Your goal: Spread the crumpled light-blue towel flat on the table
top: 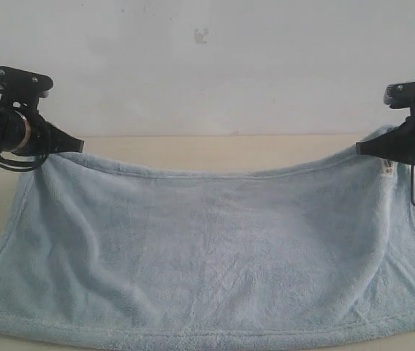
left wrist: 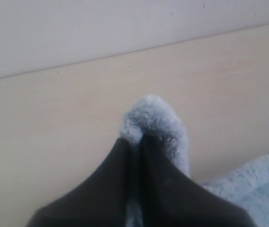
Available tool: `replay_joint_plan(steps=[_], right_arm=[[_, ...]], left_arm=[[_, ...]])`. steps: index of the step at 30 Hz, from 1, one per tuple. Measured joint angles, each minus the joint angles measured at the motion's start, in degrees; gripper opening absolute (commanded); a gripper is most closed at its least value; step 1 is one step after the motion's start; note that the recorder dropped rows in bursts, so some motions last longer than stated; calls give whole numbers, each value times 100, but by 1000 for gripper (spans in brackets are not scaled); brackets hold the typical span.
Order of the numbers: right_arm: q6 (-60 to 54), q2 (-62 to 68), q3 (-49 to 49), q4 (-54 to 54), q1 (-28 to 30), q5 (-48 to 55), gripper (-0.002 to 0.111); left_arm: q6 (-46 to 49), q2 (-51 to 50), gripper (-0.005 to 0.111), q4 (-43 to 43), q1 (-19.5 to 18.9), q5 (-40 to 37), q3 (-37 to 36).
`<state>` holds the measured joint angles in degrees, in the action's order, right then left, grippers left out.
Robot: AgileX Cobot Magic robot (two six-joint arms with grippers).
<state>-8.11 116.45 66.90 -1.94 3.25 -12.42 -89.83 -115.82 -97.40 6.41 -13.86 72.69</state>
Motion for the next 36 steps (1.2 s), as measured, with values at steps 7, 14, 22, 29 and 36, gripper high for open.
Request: replay_joint_plan(steps=[7,14,22,29,36], right_arm=[[-81,240,175,0,0,-42,52],[-92,-61,206,0,4,283,58],[-103,-1186,209,0,4,1984,40],[-5,-1428,63,50,4,5136,0],[334,-2200,-1204,194,4,5823,0]], left_arm=[[-4,-80,66,-200,0,-1,26],[-4,36,80,-214,-3,-223,26],[456,1173,76,1212,-3,25,-167],[3310,2359,5,4449,96,-265,-1687],[6250,3141,4,7394,363,-777,-2802]])
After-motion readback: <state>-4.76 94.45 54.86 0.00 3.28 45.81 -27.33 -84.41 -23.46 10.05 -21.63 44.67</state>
